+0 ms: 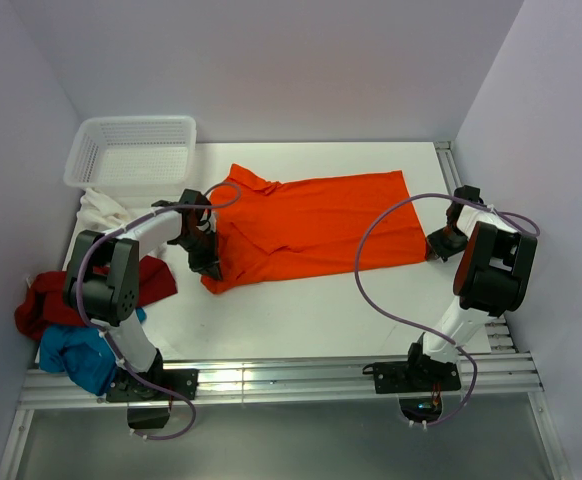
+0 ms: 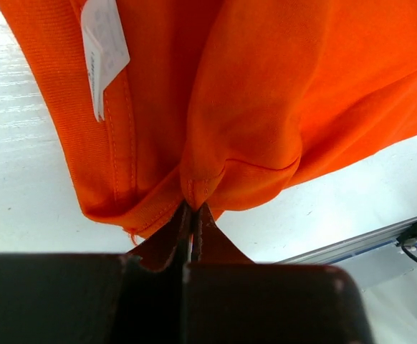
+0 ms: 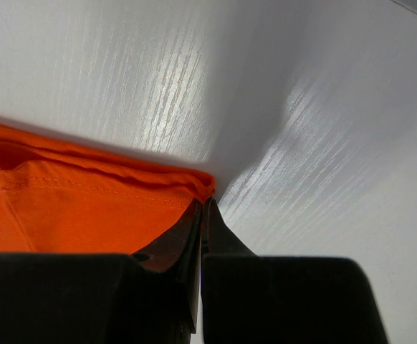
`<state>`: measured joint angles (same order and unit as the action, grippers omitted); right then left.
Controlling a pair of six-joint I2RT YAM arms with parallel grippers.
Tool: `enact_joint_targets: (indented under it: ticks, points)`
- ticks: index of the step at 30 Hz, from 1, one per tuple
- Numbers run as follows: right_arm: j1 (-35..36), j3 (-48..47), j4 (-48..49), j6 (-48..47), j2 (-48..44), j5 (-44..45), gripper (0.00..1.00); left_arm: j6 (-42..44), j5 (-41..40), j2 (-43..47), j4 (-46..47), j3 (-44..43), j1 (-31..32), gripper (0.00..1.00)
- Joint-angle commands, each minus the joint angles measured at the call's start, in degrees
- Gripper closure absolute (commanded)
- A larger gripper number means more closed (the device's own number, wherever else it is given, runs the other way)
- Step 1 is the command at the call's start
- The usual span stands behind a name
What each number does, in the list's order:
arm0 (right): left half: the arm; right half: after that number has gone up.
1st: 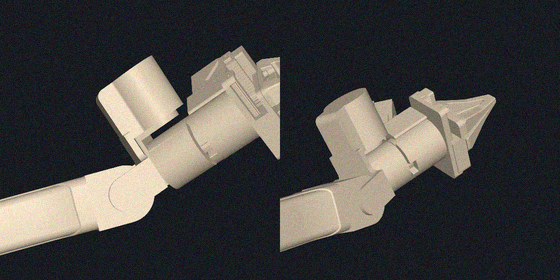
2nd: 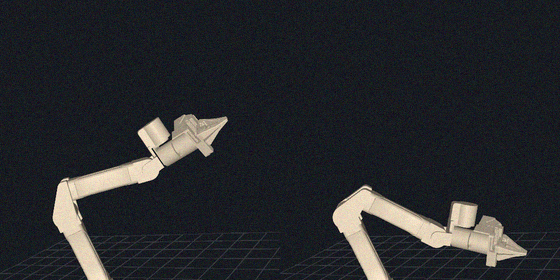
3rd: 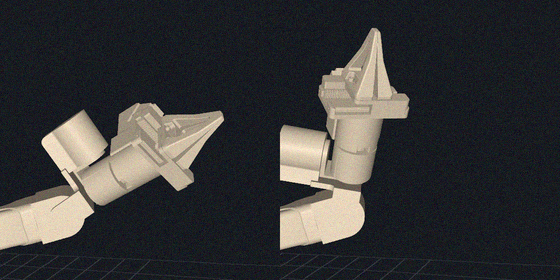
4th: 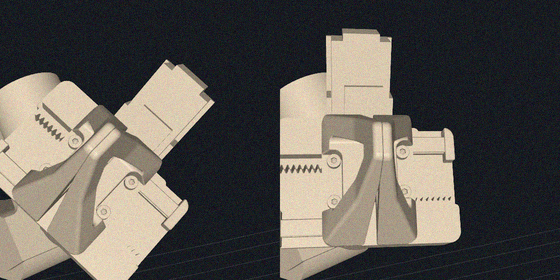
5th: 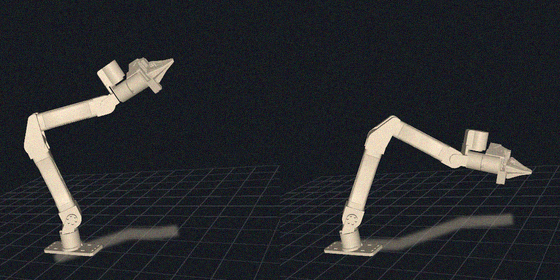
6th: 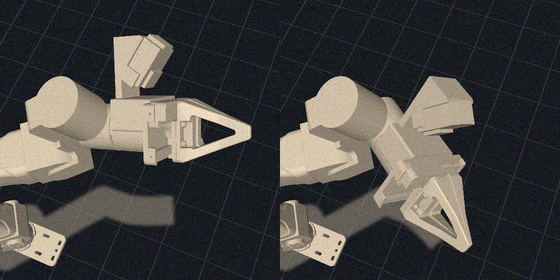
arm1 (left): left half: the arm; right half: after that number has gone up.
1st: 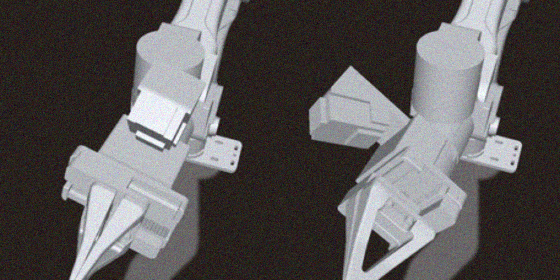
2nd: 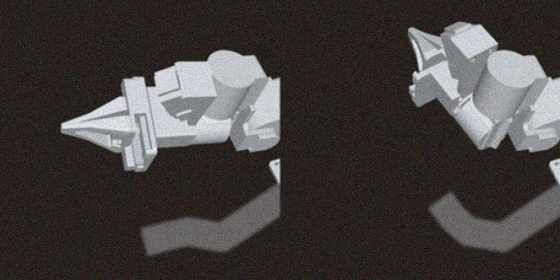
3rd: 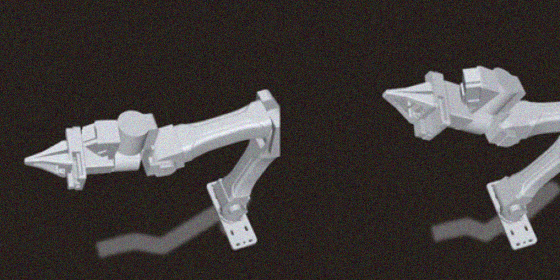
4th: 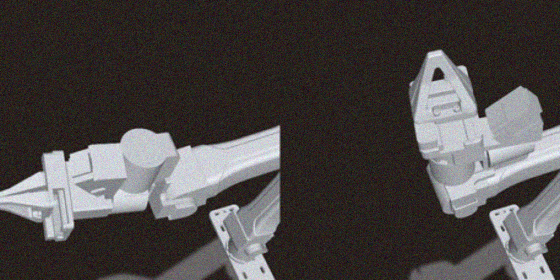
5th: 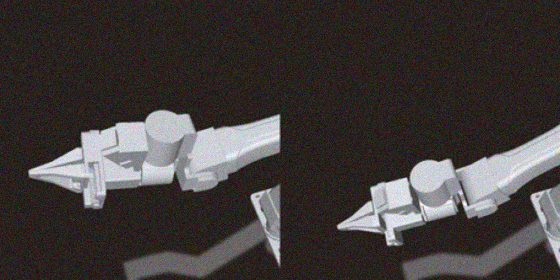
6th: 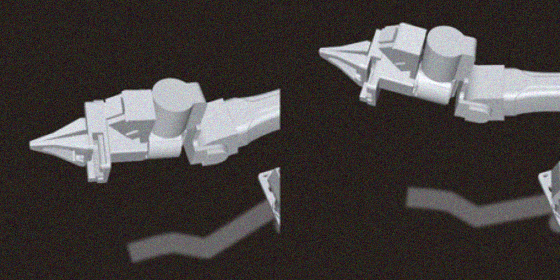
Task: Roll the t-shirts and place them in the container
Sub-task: Fold the tshirt
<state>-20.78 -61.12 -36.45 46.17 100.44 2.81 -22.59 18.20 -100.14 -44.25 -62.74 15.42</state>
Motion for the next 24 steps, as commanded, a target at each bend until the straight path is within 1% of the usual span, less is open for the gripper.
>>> enact_joint_targets:
  ticks: [1,3,7,9,12,17,18,19,20,21,23,24]
  points:
    - [-0.49,0.22,-1.08,-0.2,0.28,1.85,1.0,0.09,0.09,0.47,-0.05,-1.42,0.14,1.0]
    - [-0.67,-0.05,-1.34,-0.29,0.63,1.94,1.0,0.96,-1.22,0.38,-1.62,-2.29,0.14,1.0]
    - [-1.28,-0.84,-2.75,-0.38,1.07,3.16,1.0,0.97,-12.27,-0.06,-6.46,-4.41,0.22,1.0]
    - [-1.55,-0.93,-2.93,-0.29,0.55,4.39,1.0,0.53,-15.1,0.82,-7.51,-4.67,0.22,1.0]
    - [-1.81,-1.02,-3.02,-0.21,-0.07,4.75,1.0,0.26,-16.35,1.08,-8.22,-5.2,0.22,1.0]
    - [-2.08,-1.02,-3.89,0.15,-0.42,5.89,1.0,0.53,-16.09,0.82,-8.4,-5.81,0.22,0.99]
    - [-2.08,-0.84,-3.63,0.23,-0.69,5.89,1.0,0.53,-15.83,1.08,-8.4,-5.81,0.22,0.93]
    - [-2.16,-0.49,-3.46,0.23,-0.86,5.72,1.0,0.62,-15.3,1.26,-8.22,-5.73,0.22,0.84]
    - [-2.25,-0.4,-3.54,0.23,-1.12,5.8,1.0,0.62,-14.08,1.96,-7.87,-5.47,0.22,0.68]
    - [-2.25,-0.31,-3.54,0.15,-1.13,5.8,1.0,0.7,-13.37,2.49,-7.7,-5.29,0.14,0.63]
    - [-2.34,-0.14,-3.37,0.06,-1.13,5.54,1.0,0.97,-12.05,3.63,-7.0,-4.41,0.22,0.55]
    - [-2.43,-0.22,-3.54,-0.12,-1.13,5.54,1.0,1.06,-9.96,4.07,-6.73,-4.06,0.22,0.51]
